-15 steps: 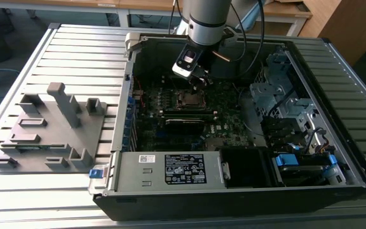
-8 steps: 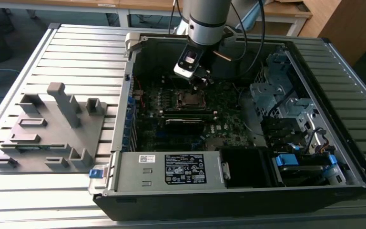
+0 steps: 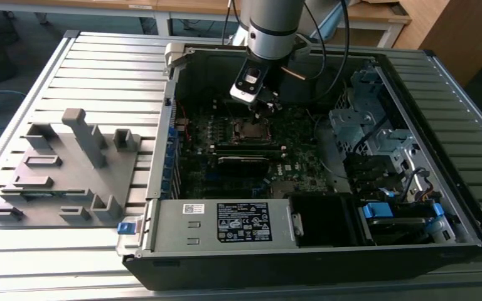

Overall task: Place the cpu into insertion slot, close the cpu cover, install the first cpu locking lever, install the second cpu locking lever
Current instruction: 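Close the cpu cover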

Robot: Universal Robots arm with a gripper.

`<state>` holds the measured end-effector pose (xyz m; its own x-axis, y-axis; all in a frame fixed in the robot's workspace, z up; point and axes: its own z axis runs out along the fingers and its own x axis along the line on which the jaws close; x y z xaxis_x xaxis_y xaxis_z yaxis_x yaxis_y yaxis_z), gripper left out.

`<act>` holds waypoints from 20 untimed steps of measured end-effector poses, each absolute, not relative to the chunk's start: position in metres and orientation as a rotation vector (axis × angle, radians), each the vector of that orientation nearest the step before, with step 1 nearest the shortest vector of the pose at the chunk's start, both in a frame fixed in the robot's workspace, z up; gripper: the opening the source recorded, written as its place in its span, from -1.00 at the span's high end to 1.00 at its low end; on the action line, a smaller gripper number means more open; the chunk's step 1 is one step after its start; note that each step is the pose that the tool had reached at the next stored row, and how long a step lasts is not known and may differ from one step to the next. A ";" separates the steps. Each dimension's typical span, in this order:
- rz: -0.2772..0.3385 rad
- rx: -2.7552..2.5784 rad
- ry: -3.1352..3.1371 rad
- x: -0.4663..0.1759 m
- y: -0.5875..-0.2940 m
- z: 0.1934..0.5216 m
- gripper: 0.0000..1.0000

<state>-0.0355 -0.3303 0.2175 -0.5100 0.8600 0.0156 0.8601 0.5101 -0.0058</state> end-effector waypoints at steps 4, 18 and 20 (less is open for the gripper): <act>-0.004 -1.544 -2.717 -0.036 -0.330 0.218 0.80; -0.003 -1.468 -2.759 -0.036 -0.330 0.217 0.80; -0.003 -1.468 -2.759 -0.036 -0.330 0.218 0.80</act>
<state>-0.0355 -0.3303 0.2175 -0.5588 0.8292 0.0155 0.8292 0.5589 -0.0059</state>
